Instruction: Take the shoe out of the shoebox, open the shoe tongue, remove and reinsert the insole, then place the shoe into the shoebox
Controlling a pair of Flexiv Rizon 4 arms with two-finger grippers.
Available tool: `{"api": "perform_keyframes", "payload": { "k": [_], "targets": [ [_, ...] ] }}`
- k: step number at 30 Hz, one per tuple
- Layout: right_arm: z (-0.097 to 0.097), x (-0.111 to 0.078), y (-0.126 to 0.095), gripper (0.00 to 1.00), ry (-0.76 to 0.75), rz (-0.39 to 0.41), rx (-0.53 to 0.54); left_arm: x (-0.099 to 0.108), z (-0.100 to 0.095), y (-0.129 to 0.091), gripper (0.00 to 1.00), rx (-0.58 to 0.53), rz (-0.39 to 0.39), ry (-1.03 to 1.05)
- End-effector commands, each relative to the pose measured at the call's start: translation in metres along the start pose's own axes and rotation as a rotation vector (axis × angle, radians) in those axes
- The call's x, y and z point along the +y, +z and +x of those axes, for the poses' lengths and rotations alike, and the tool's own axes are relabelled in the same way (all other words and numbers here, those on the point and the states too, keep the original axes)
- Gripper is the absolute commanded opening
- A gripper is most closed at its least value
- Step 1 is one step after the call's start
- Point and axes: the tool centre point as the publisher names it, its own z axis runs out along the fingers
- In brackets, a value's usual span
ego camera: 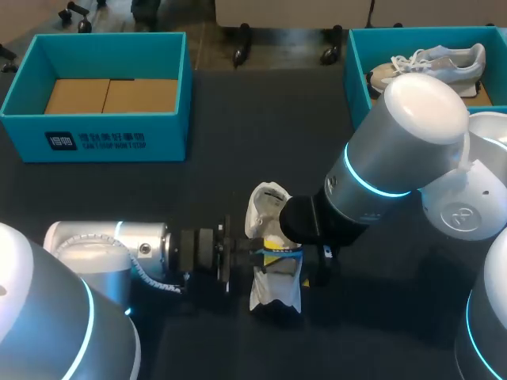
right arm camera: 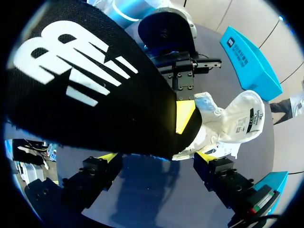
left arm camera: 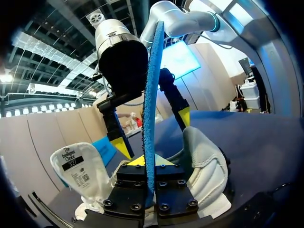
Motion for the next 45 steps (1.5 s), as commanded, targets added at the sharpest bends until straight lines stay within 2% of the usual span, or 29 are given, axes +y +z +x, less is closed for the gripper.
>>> {"api": "perform_keyframes", "payload": {
  "k": [1,18,25,29,45],
  "targets": [
    [0.001,0.000,0.002,1.00,0.000,-0.001,-0.003,0.004,0.000,0.003,0.00,0.004,-0.001,-0.011],
    [0.001,0.000,0.002,1.00,0.000,-0.001,-0.003,-0.008,-0.002,-0.001,0.00,0.009,0.018,-0.078],
    [0.001,0.000,0.002,1.00,0.000,-0.001,-0.003,-0.014,0.001,-0.001,0.13,0.021,0.027,-0.080],
    [0.001,0.000,0.002,1.00,0.000,-0.001,-0.003,-0.016,0.002,-0.001,0.16,0.024,0.027,-0.079],
    [0.001,0.000,0.002,1.00,0.000,-0.001,-0.003,-0.031,0.003,-0.004,0.22,0.010,0.019,-0.064]
  ]
}}
